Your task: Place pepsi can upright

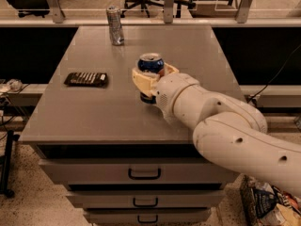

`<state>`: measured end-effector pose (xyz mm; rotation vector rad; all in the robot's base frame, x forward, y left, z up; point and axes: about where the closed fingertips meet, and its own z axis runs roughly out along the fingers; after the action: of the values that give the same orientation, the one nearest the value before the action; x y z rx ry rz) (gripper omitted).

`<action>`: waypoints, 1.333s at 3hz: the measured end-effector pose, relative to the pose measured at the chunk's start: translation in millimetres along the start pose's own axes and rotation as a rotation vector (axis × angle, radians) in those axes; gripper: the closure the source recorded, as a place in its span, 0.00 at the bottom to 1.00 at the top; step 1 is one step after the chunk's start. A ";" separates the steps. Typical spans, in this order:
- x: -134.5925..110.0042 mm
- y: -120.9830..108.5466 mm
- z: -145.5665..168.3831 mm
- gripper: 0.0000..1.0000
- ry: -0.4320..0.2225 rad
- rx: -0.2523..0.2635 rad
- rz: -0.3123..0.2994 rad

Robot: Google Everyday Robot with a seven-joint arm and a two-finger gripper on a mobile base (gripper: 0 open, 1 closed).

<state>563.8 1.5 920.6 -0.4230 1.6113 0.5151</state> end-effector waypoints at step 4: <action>-37.8 -101.5 13.5 1.00 -0.154 0.154 -0.038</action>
Offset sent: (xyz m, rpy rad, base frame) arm 0.0583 -0.0756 0.0134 0.0483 -0.1494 -0.1688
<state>635.1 -76.1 949.0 -0.2904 1.4797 0.3822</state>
